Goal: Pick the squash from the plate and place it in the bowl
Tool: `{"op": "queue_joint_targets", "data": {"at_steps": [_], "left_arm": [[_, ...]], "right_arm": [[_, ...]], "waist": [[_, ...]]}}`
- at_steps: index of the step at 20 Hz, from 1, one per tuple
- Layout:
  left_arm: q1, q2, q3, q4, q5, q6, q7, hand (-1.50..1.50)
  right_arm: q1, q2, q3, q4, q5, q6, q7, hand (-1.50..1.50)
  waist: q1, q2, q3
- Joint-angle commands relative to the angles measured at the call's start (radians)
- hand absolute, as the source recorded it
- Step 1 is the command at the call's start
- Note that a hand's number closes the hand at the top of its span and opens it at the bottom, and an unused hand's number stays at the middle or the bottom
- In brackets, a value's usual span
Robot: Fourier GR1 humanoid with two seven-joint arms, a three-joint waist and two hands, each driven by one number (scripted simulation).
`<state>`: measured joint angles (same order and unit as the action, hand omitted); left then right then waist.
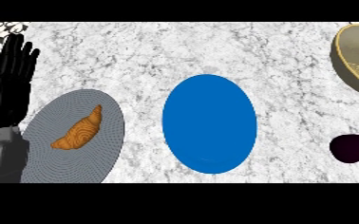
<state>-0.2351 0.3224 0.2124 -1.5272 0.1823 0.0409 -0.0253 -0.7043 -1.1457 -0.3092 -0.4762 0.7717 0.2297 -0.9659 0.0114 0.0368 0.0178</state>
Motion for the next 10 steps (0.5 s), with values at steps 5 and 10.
{"op": "queue_joint_targets", "data": {"at_steps": [5, 10], "left_arm": [[-0.001, -0.013, -0.028, 0.010, -0.008, -0.012, 0.000, 0.00], [-0.037, -0.008, -0.039, 0.014, -0.011, -0.020, 0.007, 0.00]], "right_arm": [[-0.063, -0.069, -0.051, 0.099, -0.134, 0.260, -0.208, 1.50], [-0.101, -0.076, -0.008, 0.111, -0.157, 0.330, -0.184, 1.50]], "waist": [[0.026, -0.012, -0.007], [0.049, -0.007, -0.010]]}}
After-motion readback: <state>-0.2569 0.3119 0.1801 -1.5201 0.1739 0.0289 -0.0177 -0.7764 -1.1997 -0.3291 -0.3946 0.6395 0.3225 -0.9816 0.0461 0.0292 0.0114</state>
